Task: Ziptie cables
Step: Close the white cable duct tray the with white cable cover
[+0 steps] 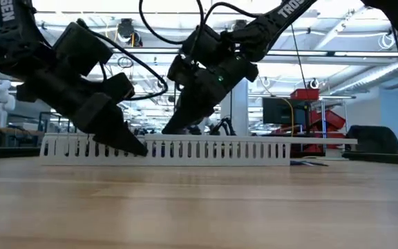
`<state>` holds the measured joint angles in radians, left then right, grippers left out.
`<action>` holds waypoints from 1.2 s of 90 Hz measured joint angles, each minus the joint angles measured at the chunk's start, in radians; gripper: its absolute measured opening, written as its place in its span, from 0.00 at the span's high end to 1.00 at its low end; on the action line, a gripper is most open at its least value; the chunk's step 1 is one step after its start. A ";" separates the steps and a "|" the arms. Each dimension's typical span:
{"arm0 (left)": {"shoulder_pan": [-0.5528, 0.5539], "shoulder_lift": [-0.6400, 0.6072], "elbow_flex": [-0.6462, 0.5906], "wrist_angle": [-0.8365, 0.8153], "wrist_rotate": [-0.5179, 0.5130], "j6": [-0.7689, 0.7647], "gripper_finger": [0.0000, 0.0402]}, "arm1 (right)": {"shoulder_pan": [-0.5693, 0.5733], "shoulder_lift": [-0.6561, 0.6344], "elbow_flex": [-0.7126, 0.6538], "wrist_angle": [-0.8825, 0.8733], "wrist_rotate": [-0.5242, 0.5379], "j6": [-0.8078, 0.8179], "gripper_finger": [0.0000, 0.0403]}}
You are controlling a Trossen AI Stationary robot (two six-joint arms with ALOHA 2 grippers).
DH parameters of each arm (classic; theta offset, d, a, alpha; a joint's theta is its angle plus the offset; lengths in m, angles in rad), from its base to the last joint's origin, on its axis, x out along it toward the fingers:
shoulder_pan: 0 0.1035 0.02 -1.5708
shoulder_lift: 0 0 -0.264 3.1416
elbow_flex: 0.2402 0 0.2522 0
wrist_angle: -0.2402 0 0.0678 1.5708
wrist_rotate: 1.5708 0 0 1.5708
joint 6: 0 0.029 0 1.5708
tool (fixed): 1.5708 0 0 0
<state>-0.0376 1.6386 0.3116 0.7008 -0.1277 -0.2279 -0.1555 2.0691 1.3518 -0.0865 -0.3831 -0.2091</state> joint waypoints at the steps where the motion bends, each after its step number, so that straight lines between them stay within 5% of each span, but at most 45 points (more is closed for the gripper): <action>1: 0.000 0.000 0.000 0.000 -0.001 0.000 0.37 | 0.001 0.003 0.000 0.008 -0.002 0.004 1.00; 26: -0.005 0.000 -0.002 -0.003 -0.011 0.006 0.37 | 0.017 0.123 0.001 0.266 -0.027 0.079 1.00; 57: -0.004 -0.041 -0.006 0.028 -0.008 0.028 0.33 | 0.008 0.125 0.000 0.261 -0.024 0.078 1.00; 108: -0.004 -0.328 -0.001 -0.243 0.072 -0.026 0.33 | 0.009 0.064 -0.006 0.214 -0.055 0.036 1.00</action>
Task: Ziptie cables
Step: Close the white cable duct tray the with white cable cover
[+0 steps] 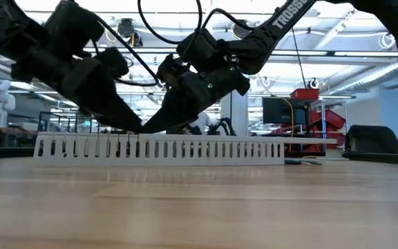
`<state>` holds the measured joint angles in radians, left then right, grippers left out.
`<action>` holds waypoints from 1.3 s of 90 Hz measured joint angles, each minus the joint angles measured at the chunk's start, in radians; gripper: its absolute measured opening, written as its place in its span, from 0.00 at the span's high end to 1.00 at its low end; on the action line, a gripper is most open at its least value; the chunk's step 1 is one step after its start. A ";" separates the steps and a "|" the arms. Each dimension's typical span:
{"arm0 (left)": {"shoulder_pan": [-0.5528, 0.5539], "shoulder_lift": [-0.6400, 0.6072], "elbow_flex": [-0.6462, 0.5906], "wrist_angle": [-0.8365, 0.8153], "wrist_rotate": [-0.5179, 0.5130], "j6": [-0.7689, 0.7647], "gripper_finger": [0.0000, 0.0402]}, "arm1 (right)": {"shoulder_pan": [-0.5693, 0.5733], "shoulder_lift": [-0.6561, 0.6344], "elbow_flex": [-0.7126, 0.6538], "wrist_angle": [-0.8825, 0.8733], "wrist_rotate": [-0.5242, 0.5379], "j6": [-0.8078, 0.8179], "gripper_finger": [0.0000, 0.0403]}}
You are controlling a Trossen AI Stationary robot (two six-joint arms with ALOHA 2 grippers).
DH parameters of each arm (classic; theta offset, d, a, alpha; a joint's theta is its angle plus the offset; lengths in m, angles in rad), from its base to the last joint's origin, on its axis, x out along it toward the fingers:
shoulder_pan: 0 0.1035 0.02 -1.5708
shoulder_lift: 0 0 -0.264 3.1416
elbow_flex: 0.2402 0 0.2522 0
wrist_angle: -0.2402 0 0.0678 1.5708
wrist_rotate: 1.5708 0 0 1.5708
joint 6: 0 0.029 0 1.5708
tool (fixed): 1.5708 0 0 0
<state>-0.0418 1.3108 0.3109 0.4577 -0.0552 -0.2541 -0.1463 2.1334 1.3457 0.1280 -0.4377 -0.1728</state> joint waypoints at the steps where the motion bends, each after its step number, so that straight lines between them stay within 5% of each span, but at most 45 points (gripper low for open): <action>1: 0.000 -0.006 0.000 -0.013 0.001 -0.005 0.33 | 0.000 0.000 0.000 0.000 0.000 0.000 1.00; 20: -0.053 -0.054 0.000 -0.117 -0.029 -0.104 0.33 | -0.014 0.000 0.007 0.021 0.001 0.004 1.00; 42: -0.125 -0.049 0.000 -0.136 -0.220 -0.107 0.33 | -0.018 -0.002 0.036 0.024 -0.005 -0.027 1.00; 68: -0.121 -0.064 0.042 -0.148 -0.247 -0.239 0.33 | -0.025 -0.004 0.037 0.018 0.014 -0.039 1.00; 92: -0.205 -0.073 0.347 -0.726 -0.497 -0.278 0.37 | -0.067 -0.140 0.024 -0.127 0.146 -0.151 1.00; 117: -0.323 0.044 0.389 -0.813 -0.618 -0.464 0.38 | -0.127 -0.277 -0.251 -0.005 0.117 -0.149 1.00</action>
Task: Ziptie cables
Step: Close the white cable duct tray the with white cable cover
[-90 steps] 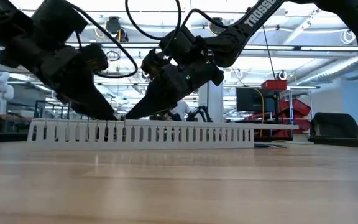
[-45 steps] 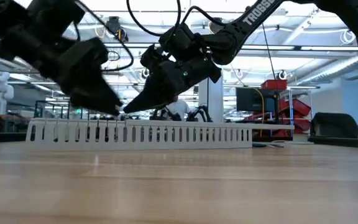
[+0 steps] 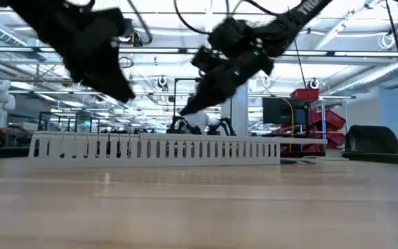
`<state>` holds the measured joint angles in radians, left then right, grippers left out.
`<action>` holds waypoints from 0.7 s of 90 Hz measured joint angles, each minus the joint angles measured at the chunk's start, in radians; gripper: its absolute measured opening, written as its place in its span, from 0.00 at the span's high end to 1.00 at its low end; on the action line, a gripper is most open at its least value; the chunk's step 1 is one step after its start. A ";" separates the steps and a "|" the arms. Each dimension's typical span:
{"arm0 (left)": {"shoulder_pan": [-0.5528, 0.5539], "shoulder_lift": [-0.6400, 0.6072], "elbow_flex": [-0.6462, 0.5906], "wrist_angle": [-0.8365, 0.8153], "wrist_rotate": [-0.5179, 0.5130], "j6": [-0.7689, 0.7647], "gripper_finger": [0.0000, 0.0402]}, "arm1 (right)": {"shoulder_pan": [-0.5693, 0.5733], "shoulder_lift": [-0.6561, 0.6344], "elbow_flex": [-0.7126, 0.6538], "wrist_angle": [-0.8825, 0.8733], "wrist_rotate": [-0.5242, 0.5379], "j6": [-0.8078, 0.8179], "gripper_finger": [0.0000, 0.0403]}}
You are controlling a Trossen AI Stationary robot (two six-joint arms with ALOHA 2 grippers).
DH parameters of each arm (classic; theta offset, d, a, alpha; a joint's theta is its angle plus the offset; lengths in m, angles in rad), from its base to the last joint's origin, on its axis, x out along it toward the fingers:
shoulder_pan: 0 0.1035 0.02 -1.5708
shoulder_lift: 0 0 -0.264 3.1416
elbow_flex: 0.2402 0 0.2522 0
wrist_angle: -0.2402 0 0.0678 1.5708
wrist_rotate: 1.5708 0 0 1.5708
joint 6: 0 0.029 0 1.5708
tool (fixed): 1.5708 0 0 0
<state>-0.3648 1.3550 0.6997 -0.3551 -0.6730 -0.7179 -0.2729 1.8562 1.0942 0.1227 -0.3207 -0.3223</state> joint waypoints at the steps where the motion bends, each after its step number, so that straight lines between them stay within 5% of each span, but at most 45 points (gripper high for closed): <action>1: -0.004 0.006 -0.003 -0.004 -0.008 -0.011 0.38 | -0.001 -0.003 -0.016 0.018 -0.008 0.006 1.00; 23: -0.023 0.069 -0.020 0.101 0.012 0.010 0.38 | 0.002 -0.011 -0.225 0.247 -0.077 0.113 1.00; 40: 0.064 0.131 -0.020 0.165 0.255 0.070 0.29 | 0.012 -0.013 -0.239 0.261 -0.079 0.119 1.00; 63: 0.125 0.150 -0.021 0.157 0.290 0.099 0.20 | 0.035 -0.012 -0.240 0.275 -0.106 0.116 1.00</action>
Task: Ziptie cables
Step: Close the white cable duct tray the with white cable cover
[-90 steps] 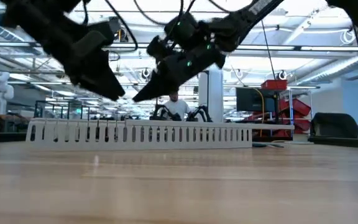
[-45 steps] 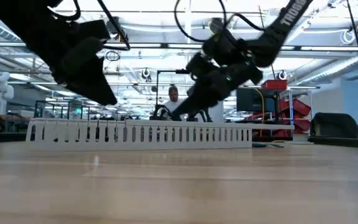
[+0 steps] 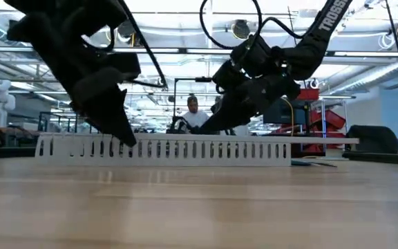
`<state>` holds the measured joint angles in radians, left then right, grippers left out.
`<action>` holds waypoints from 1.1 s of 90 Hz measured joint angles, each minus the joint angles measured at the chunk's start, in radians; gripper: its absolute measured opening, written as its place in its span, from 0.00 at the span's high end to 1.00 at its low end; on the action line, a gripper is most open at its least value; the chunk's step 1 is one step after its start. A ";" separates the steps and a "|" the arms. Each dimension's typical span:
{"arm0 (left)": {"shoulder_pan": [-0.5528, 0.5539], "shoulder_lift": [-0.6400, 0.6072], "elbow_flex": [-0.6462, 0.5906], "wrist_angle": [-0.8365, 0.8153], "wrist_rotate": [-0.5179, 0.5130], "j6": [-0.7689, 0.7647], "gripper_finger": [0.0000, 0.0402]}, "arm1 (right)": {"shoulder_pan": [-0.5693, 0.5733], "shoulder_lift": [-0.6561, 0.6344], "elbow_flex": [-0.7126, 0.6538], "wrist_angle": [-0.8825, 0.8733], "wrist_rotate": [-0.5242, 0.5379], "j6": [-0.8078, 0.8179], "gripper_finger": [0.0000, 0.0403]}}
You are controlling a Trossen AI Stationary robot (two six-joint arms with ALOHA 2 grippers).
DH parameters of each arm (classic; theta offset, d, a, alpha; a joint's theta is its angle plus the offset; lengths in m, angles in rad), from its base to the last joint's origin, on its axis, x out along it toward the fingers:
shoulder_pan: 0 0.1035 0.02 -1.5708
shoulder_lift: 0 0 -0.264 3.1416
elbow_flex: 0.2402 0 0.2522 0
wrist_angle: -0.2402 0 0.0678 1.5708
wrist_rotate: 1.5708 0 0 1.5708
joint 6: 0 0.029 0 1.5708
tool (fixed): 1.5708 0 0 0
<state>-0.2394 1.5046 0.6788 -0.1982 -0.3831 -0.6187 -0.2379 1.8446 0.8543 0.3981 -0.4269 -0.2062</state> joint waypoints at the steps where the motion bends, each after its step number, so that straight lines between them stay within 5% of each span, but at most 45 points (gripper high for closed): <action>1: 0.002 -0.001 0.000 -0.001 0.003 -0.001 0.20 | 0.000 0.000 0.000 -0.001 0.000 -0.001 1.00; 27: 0.008 -0.069 0.129 -0.154 -0.011 0.155 0.20 | 0.000 0.000 0.000 -0.017 -0.001 -0.001 1.00; 44: 0.039 -0.078 0.068 -0.218 0.048 0.175 0.20 | 0.000 0.000 0.000 -0.016 0.000 0.020 1.00; 99: 0.127 -0.078 -0.168 0.190 0.130 0.314 0.20 | 0.000 0.001 0.002 -0.006 -0.016 0.065 1.00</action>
<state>-0.1124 1.4261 0.5111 -0.0084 -0.2536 -0.3050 -0.2382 1.8458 0.8558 0.3921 -0.4426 -0.1413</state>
